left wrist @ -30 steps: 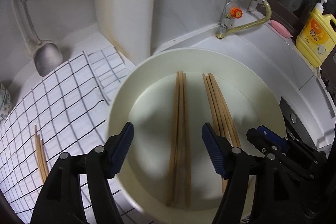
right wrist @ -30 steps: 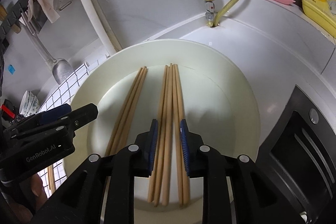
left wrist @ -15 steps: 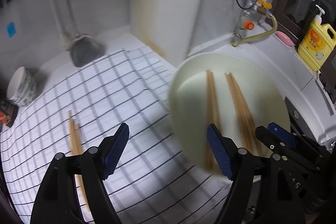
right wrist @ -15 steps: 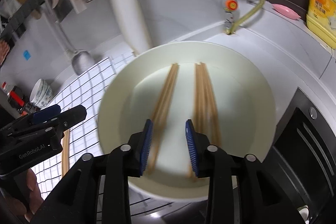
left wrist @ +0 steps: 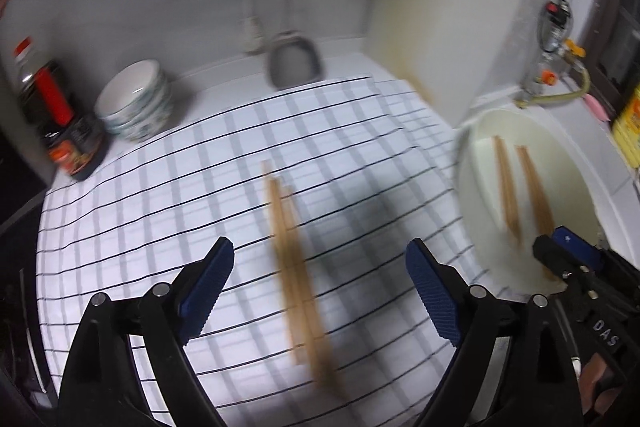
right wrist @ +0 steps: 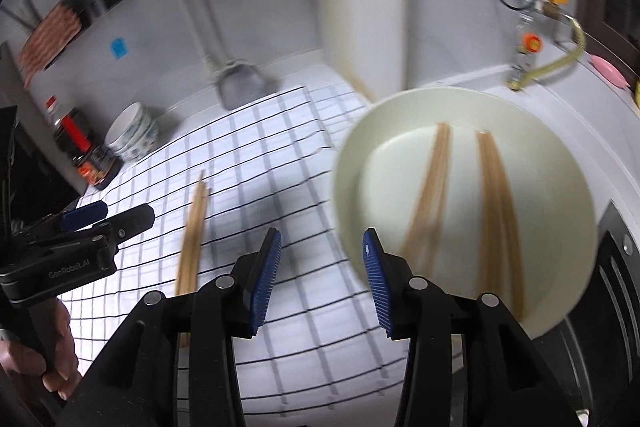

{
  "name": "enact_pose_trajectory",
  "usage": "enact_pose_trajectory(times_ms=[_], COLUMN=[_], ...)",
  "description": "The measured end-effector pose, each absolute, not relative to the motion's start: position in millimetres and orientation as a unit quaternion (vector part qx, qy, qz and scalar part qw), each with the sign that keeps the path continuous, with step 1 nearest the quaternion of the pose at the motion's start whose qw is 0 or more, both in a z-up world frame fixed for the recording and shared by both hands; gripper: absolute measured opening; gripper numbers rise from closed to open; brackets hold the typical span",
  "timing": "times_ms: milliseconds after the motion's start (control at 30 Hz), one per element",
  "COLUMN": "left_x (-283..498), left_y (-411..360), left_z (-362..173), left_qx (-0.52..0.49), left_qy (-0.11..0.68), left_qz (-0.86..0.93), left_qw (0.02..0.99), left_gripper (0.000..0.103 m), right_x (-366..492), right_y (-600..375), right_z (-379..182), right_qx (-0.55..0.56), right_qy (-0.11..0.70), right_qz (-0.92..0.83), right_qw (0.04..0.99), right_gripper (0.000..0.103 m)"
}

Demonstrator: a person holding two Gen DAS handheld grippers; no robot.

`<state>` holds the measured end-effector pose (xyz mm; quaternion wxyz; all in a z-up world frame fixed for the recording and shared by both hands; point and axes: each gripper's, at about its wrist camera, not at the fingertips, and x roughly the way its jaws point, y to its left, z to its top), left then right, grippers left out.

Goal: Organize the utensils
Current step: 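Move both open tools back to the chopstick bundle, then grasp a chopstick from the bundle with the right tool while the left tool grasps another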

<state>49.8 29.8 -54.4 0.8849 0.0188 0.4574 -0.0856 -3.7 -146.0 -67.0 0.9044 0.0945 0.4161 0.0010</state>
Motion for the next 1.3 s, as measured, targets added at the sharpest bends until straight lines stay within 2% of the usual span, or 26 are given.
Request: enact_pose_trajectory(times_ms=[433, 833, 1300], left_x=[50.7, 59.8, 61.1], left_y=[112.4, 135.8, 153.8], left_z=[-89.4, -124.5, -136.0], left_qx=[0.004, 0.010, 0.002], left_qy=[0.475, 0.497, 0.506], left_qz=[-0.036, -0.042, -0.043], left_qw=[0.879, 0.867, 0.861], left_gripper=[0.090, 0.090, 0.090], right_x=[25.3, 49.3, 58.3], right_y=[-59.2, -15.9, -0.4], right_z=[-115.9, -154.1, -170.4], right_qx=[0.071, 0.054, 0.043], right_qy=[0.460, 0.476, 0.487], right_qz=[0.060, 0.050, 0.036], right_qw=[0.883, 0.876, 0.872], right_gripper=[0.041, 0.041, 0.041])
